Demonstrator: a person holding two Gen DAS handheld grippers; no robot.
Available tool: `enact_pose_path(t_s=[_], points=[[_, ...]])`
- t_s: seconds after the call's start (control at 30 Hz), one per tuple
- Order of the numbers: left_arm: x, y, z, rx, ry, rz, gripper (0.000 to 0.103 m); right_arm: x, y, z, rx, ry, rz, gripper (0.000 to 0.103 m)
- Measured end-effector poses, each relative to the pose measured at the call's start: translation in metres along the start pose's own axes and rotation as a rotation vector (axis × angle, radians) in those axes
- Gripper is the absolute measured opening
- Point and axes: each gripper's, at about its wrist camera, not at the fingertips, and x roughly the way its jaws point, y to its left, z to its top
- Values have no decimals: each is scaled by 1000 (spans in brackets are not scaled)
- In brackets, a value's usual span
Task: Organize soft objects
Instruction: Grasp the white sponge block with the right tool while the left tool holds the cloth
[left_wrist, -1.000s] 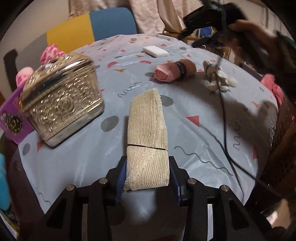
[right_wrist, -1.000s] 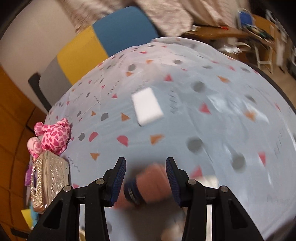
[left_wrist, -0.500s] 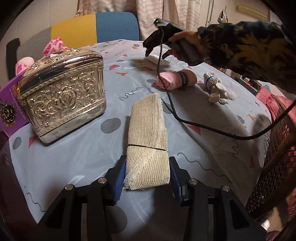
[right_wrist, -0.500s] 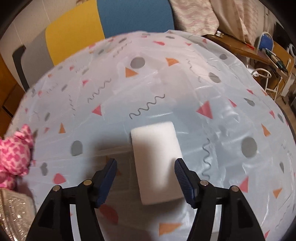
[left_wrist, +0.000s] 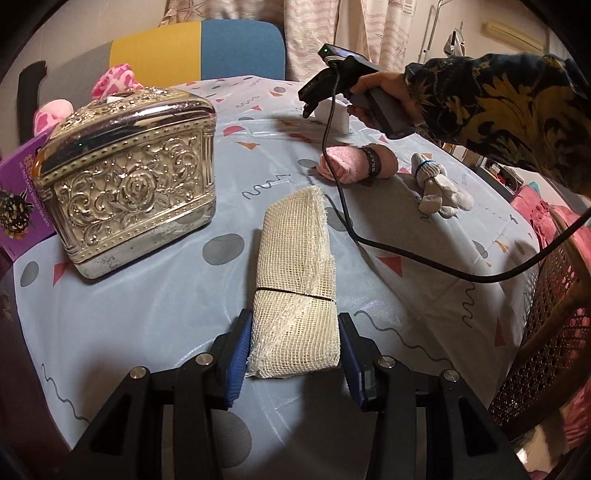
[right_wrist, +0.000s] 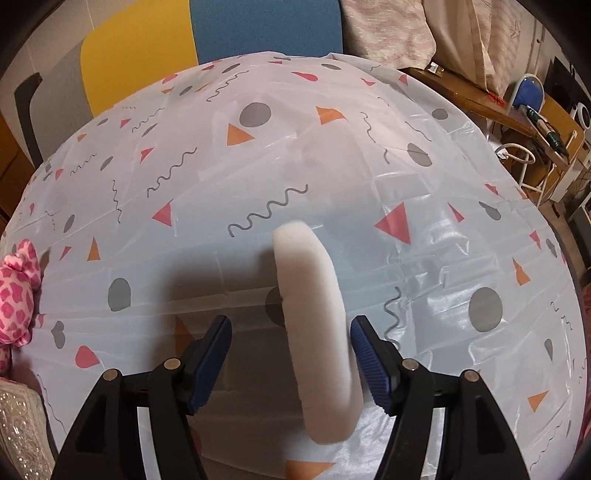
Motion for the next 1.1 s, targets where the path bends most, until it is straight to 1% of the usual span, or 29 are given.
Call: enact_pose_path(t_s=[0.07,0.1,0.17,0.2,0.23,0.33,0.43,0.47,0.57,0.6,0.63,0.67,0.73,0.8,0.83,0.9,1.0,1.03,1.1], points=[[0,-1,0,6,0,4,46,-5,-5,1,25,3,59,68],[0,-1,0,5,0,4,46,-10,-8,1,41,1,109,68],[1,-1,0,2,-1,4,46,-19,-10,0,42,-11,171,69],[2,-1,0,0,-2,4,46,-24,-10,-1,28,-13,202,74],[2,-1,1,-1,-2,4,46,-26,-10,-2,14,-8,212,77],[3,-1,1,-2,-3,6,46,-23,-9,-3,-12,-2,177,77],[3,0,0,-5,-2,3,46,-9,-6,-1,-12,24,135,77],[3,0,0,-4,-1,4,46,-6,-6,0,-14,28,134,77],[4,-1,1,3,0,6,46,6,5,2,-36,53,103,77],[4,-1,1,3,0,6,46,12,10,1,-55,71,79,72],[4,0,1,5,0,7,46,16,14,0,-75,92,43,56],[5,-1,1,7,0,7,46,16,16,-1,-82,91,7,55],[5,-1,2,17,1,11,46,6,19,-4,-75,60,10,55],[6,-2,3,18,3,12,44,-13,26,-9,-105,29,3,55],[5,-2,4,15,7,13,44,-23,29,-13,-113,18,28,55],[4,-1,5,1,13,17,43,-46,34,-25,-115,18,113,55],[-1,-1,4,-3,19,30,42,-77,50,-49,-153,15,226,56],[-4,-1,4,-7,19,33,42,-86,57,-60,-172,27,271,56],[-11,0,5,-18,16,61,42,-98,71,-85,-206,48,317,56]])
